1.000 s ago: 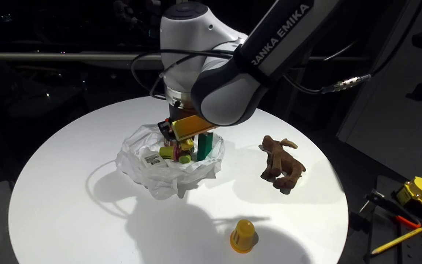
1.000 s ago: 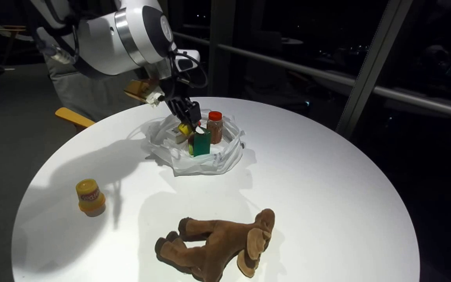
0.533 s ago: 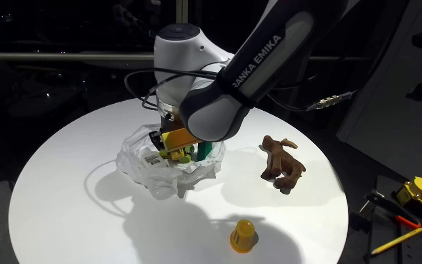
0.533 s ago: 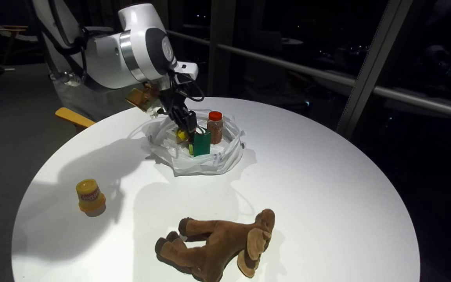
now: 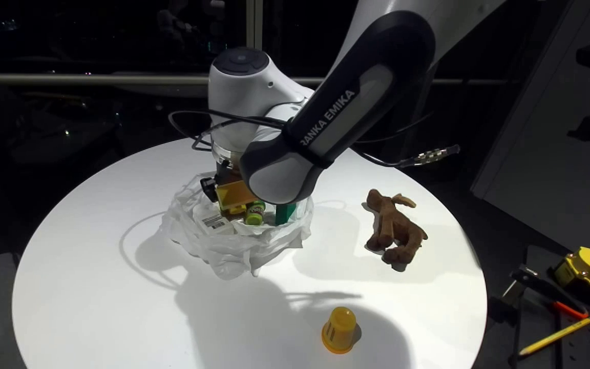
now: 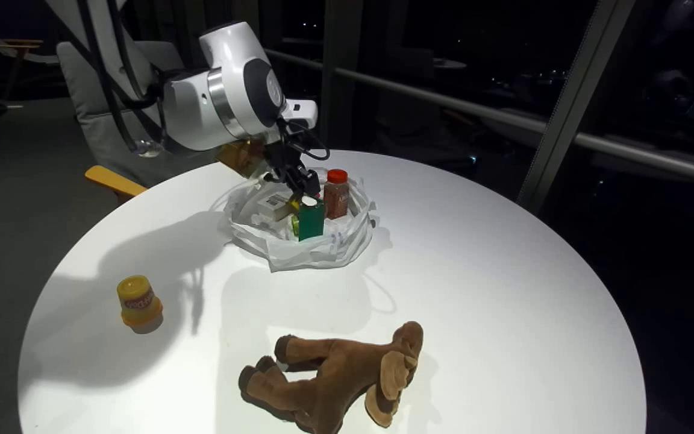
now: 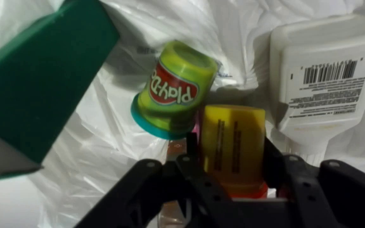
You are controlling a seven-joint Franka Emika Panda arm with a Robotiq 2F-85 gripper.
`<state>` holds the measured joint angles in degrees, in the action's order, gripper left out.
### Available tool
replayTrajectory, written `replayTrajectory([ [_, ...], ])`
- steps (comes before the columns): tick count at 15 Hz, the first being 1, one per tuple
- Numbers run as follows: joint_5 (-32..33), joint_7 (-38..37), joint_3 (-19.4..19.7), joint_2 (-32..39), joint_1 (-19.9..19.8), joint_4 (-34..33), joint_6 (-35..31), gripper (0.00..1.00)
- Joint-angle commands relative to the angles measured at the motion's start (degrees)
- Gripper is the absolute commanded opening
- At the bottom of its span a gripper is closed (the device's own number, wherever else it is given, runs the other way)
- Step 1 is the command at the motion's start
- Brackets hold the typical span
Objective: Put the objects on the table into the plastic bag.
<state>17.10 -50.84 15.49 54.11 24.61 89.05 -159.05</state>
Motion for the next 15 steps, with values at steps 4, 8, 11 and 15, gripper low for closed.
replayTrajectory([
  [4, -1.43, 0.86, 1.8, 4.03, 0.59, -5.7, -0.56, 0.71],
  [8, -2.08, 3.04, -0.52, 0.4, 0.42, -1.51, 3.91, 0.93],
  [11, -1.27, 2.05, 0.02, -2.32, 1.85, 2.57, 3.93, 1.0],
  [15, 0.59, -1.42, 2.77, -9.38, 6.55, 11.49, 1.65, 1.0],
])
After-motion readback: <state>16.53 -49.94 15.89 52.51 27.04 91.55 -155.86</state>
